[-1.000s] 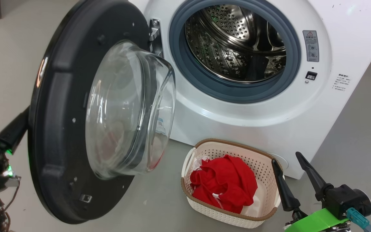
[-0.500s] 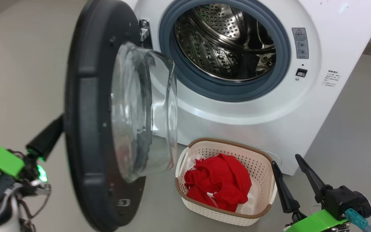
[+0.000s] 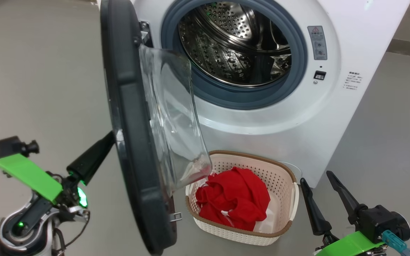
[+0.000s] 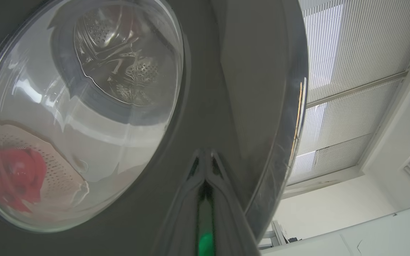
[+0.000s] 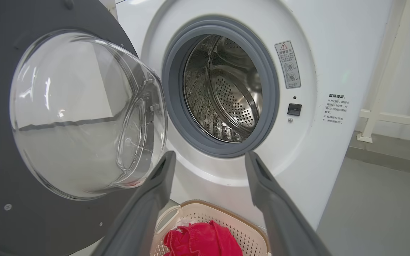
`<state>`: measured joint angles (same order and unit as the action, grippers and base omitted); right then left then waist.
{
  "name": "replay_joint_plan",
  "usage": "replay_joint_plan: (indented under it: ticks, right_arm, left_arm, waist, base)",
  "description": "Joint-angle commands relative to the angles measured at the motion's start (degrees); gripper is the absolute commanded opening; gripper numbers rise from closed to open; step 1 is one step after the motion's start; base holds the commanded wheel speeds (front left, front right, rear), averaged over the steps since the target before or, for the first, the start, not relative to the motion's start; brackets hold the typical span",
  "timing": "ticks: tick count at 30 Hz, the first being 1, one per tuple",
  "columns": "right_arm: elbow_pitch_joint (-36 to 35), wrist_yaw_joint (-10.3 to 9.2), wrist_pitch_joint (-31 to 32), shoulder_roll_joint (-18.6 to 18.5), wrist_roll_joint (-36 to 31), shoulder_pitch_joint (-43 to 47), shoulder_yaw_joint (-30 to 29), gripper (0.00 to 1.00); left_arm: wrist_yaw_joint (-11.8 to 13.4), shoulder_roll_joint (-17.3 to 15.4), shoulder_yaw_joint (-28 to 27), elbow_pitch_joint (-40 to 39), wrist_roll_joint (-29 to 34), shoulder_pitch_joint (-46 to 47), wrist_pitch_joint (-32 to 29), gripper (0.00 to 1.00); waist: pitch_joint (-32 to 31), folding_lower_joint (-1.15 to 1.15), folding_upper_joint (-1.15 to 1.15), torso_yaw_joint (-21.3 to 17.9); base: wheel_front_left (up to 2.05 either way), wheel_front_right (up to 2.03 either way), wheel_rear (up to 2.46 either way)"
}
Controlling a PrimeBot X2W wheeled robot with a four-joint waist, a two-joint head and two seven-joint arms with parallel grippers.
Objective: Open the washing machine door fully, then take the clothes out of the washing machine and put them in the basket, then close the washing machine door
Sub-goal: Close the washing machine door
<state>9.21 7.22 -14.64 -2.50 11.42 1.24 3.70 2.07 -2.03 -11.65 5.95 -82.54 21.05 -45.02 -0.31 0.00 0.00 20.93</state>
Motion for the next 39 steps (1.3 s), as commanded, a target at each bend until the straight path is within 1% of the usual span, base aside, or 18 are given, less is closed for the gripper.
replay_joint_plan:
  ticks: [1, 12, 19, 23, 29, 32, 39]
  right_arm:
    - [-1.3, 0.26, -0.4, -0.4, 1.2, -1.3, 1.1, 1.00]
    - [-1.2, 0.26, -0.4, -0.4, 1.2, -2.0, 1.3, 1.00]
    - [-1.2, 0.26, -0.4, -0.4, 1.2, -2.4, 1.4, 1.00]
    - [-1.2, 0.26, -0.4, -0.4, 1.0, -2.5, 1.3, 1.00]
    - [-1.5, 0.26, -0.4, -0.4, 0.7, -2.7, 1.2, 1.00]
    - [-1.6, 0.26, -0.4, -0.4, 0.6, -2.9, 1.2, 1.00]
    - [-1.6, 0.26, -0.4, -0.4, 0.4, -3.6, 0.9, 1.00]
  left_arm:
    - [0.3, -0.9, -0.2, -2.1, -0.9, 0.5, 0.0, 0.00]
    - [-0.1, -0.9, 3.3, -1.8, -5.3, 0.3, 2.9, 0.00]
    - [-0.6, -0.9, 5.0, -0.7, -7.0, 0.4, 4.5, 0.00]
    - [-1.4, -0.9, 5.5, -0.2, -8.8, 0.6, 4.7, 0.00]
    - [-2.3, -0.9, 5.9, 0.9, -9.2, 1.3, 5.9, 0.00]
    - [-2.7, -0.9, 6.2, 1.5, -10.7, 2.0, 6.3, 0.00]
    - [-3.4, -0.9, 6.7, 2.5, -11.6, 3.4, 9.0, 0.00]
  waist:
    - [0.2, 0.00, 0.00, -0.5]
    - [1.1, 0.00, 0.00, -3.8]
    - [1.6, 0.00, 0.00, -6.5]
    - [1.8, 0.00, 0.00, -8.2]
    - [2.7, 0.00, 0.00, -10.5]
    - [3.2, 0.00, 0.00, -11.6]
    - [4.3, 0.00, 0.00, -13.7]
  base:
    - [0.00, 0.00, 0.00]
    - [0.00, 0.00, 0.00]
    - [0.00, 0.00, 0.00]
    - [0.00, 0.00, 0.00]
    - [0.00, 0.00, 0.00]
    - [0.00, 0.00, 0.00]
    - [0.00, 0.00, 0.00]
